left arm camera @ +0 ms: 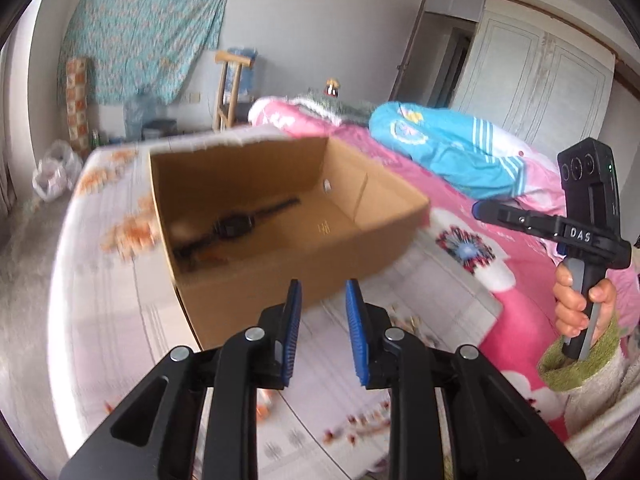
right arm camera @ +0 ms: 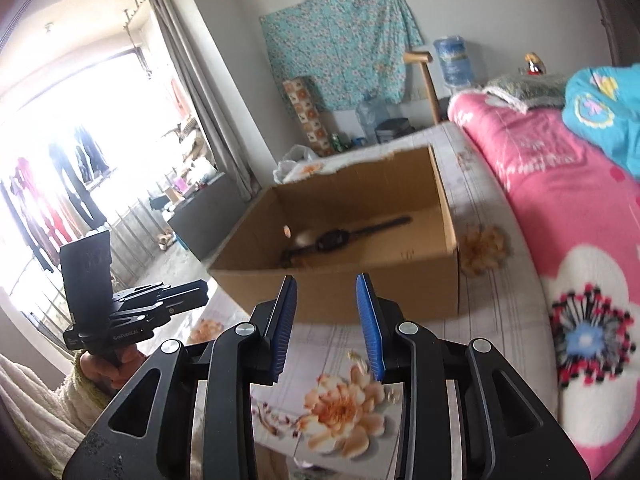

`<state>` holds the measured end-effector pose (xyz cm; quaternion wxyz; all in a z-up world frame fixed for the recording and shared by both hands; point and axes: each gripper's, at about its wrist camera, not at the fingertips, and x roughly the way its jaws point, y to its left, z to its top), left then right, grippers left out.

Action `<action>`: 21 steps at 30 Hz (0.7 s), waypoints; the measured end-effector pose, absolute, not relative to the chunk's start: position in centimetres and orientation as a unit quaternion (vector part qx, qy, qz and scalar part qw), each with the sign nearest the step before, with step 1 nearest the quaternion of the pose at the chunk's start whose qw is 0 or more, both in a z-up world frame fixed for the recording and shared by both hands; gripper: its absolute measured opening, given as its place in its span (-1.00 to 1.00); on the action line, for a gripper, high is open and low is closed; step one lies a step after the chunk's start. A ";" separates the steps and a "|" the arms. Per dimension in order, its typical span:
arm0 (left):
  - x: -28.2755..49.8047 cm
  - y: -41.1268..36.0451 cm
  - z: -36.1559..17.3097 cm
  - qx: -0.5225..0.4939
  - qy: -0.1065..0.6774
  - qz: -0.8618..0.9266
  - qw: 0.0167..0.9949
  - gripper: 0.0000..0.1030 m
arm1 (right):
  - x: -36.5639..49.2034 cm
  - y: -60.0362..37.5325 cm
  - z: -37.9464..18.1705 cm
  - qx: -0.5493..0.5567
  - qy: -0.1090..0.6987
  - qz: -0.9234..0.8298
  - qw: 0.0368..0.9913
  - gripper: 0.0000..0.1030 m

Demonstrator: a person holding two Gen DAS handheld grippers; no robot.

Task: Organize jewelry
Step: 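Open both grippers inside the box and move them back over the table, then move the right gripper toward the gold hoop earring on the sheet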

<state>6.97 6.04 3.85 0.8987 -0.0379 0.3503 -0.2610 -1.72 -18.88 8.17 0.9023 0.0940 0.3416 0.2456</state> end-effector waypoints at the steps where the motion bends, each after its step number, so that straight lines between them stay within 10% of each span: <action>1: 6.7 5.8 2.9 -0.039 0.360 -0.257 0.896 -0.57 | -1.8 -18.8 7.4 0.097 0.353 0.241 0.899 -0.39; 21: 7.0 -2.2 -5.9 0.045 0.428 -0.236 0.871 -0.56 | -1.7 -16.7 -2.4 0.036 0.491 0.113 0.863 -0.52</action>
